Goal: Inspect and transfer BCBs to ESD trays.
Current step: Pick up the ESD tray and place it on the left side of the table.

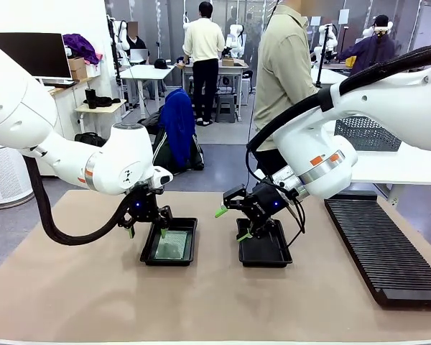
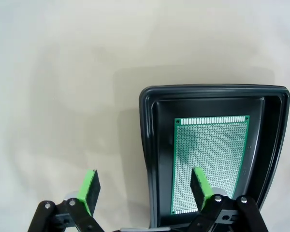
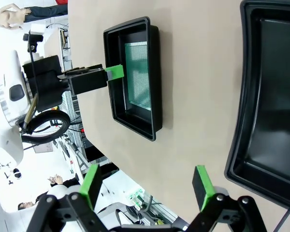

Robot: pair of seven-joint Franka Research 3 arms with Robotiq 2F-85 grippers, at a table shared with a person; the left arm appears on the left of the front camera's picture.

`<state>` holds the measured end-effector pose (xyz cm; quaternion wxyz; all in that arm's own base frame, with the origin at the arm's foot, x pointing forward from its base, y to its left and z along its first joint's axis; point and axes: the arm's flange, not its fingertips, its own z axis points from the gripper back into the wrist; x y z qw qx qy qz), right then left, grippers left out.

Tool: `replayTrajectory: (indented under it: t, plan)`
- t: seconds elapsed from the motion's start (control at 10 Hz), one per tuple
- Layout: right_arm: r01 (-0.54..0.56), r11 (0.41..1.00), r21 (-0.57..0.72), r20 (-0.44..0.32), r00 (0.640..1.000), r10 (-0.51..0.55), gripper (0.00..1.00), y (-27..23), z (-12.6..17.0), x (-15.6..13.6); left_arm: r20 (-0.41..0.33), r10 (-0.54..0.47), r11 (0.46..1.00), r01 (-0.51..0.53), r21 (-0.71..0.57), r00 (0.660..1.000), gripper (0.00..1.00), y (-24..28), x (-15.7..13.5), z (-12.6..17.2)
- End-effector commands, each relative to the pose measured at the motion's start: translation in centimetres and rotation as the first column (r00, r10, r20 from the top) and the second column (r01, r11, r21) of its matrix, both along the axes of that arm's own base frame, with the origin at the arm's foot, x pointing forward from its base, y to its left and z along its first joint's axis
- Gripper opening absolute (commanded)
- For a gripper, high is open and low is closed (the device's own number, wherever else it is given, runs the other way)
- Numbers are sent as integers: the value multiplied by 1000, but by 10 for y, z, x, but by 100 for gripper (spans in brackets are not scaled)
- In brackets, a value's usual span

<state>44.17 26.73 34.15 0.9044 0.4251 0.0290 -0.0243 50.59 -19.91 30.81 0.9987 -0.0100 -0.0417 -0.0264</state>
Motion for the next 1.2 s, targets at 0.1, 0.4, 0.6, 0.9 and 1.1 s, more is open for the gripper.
replayTrajectory:
  t: [0.1, 0.4, 0.6, 0.9, 1.1]
  plan:
    - [1, 1000, -5, -2, 1000, -1, 100, 0, 0, 0, 0, 0, 1000, 0, 0, 1000, 100, 0, 0, 0]
    - [1, 1000, -5, -2, 1000, -1, 100, 0, 0, 0, 0, 0, 1000, 0, 0, 1000, 100, 0, 0, 0]
    - [1, 1000, -5, -2, 1000, -1, 100, 0, 0, 0, 0, 0, 1000, 0, 0, 1000, 100, 0, 0, 0]
    - [1, 1000, -5, -2, 1000, -1, 100, 0, 0, 0, 1, 9, 1000, -9, 18, 1000, 100, -1, 1, -4]
    - [1, 1000, -5, -2, 1000, -1, 100, 0, 0, 0, -1, -4, 1000, 4, -9, 1000, 94, 1, -1, -7]
